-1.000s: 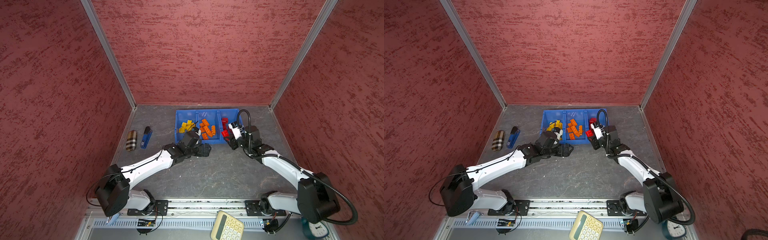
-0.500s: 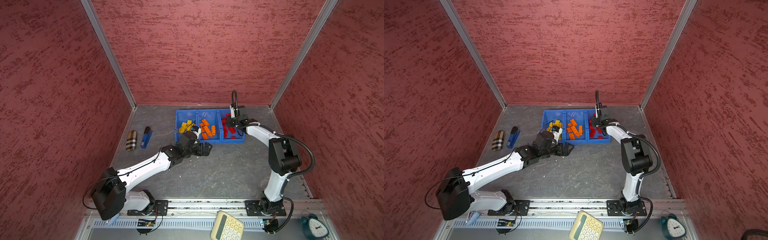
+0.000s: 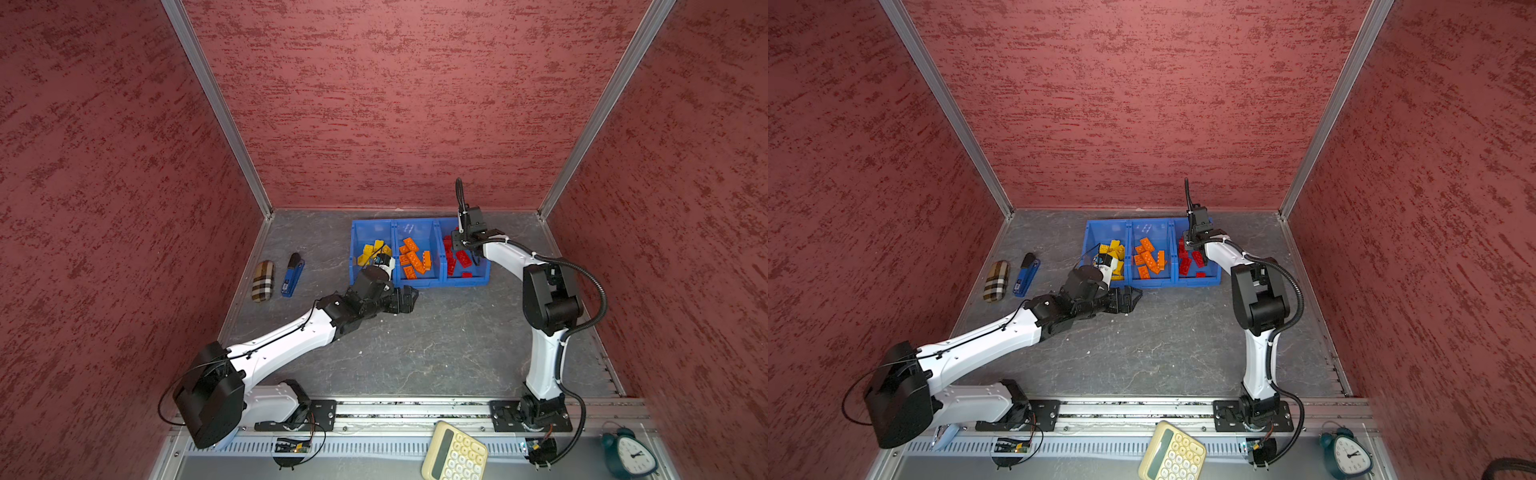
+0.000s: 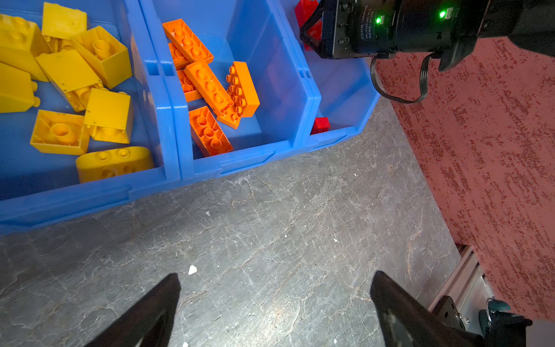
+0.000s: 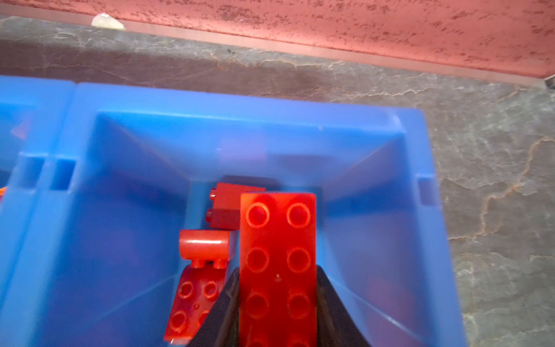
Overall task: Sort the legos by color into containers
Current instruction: 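Open the right gripper to drop the red plate into the far compartment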
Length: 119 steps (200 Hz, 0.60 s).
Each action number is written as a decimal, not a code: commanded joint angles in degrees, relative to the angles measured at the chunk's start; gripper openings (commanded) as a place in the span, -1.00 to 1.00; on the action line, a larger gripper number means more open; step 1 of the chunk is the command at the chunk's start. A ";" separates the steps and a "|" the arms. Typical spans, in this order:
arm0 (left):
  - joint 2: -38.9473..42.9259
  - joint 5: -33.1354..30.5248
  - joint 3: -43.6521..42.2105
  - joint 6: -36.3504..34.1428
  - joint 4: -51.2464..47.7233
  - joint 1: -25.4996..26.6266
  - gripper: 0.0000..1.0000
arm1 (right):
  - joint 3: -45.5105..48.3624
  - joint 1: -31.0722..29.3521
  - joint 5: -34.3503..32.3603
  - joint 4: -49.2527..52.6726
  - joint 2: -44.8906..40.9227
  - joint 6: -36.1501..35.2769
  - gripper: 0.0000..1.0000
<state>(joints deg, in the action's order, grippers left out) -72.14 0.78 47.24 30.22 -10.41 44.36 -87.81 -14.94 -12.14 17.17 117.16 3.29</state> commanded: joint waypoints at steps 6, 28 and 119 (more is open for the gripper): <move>1.97 -1.81 -1.55 1.18 0.15 -0.27 0.99 | -1.84 -1.28 -4.35 0.52 -0.30 -1.92 -0.20; 2.57 -2.69 -2.33 1.60 0.36 -0.34 0.99 | -1.75 -2.24 -6.36 0.59 -0.79 -2.92 -0.09; 6.06 -10.15 -3.02 1.34 -4.02 -2.45 0.99 | 7.74 -3.06 -0.14 -2.95 -13.81 -0.85 0.32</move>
<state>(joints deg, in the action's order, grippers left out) -68.12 -4.71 44.99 31.46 -12.19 43.29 -84.71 -17.91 -16.14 17.37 111.94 1.30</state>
